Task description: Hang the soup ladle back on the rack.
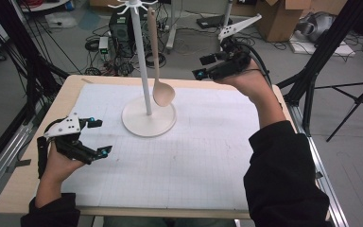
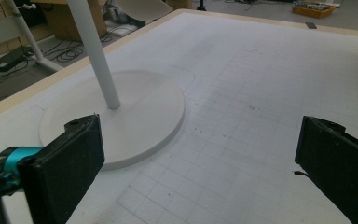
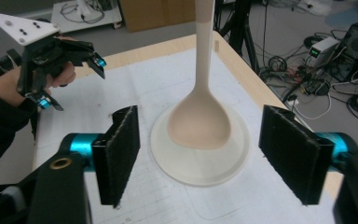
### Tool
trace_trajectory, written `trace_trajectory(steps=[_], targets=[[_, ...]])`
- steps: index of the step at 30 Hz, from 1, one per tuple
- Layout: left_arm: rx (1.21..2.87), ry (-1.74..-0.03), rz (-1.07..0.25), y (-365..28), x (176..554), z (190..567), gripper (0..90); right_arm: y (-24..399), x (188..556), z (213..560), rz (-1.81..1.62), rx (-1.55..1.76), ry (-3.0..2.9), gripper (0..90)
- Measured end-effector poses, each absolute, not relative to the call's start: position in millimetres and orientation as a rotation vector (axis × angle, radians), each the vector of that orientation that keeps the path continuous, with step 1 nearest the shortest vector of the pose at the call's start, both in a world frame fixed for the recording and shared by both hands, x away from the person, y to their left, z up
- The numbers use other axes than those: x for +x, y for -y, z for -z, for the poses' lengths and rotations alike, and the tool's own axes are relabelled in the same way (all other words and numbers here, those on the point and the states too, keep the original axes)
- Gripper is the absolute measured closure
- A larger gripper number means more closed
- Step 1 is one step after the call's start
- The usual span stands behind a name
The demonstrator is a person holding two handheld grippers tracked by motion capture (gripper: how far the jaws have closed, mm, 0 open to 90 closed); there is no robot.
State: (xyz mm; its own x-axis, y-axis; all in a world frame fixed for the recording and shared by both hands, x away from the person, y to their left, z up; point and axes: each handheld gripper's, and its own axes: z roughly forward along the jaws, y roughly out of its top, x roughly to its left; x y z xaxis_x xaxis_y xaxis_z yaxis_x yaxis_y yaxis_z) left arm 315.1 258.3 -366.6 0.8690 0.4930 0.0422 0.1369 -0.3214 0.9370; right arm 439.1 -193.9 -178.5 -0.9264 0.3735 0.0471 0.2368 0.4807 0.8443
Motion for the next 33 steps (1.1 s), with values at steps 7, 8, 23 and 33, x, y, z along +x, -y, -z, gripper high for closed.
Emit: trace_trajectory(steps=[7,8,23,33], targets=[[1.887,-0.466,-0.385,-258.1,315.2,366.4,1.7,211.6,425.0,185.7,-1.479,0.538,-2.533,22.6],[1.889,-0.467,-0.383,-257.5,315.4,366.6,1.7,214.1,422.8,186.7,-1.478,0.541,-2.530,22.5],[1.897,-0.466,-0.378,-254.2,316.1,367.6,1.7,241.3,394.4,230.1,-1.571,0.580,-2.459,18.0],[1.898,-0.468,-0.379,-254.8,316.7,367.9,1.7,258.9,376.0,273.6,-1.607,0.618,-2.390,15.3]])
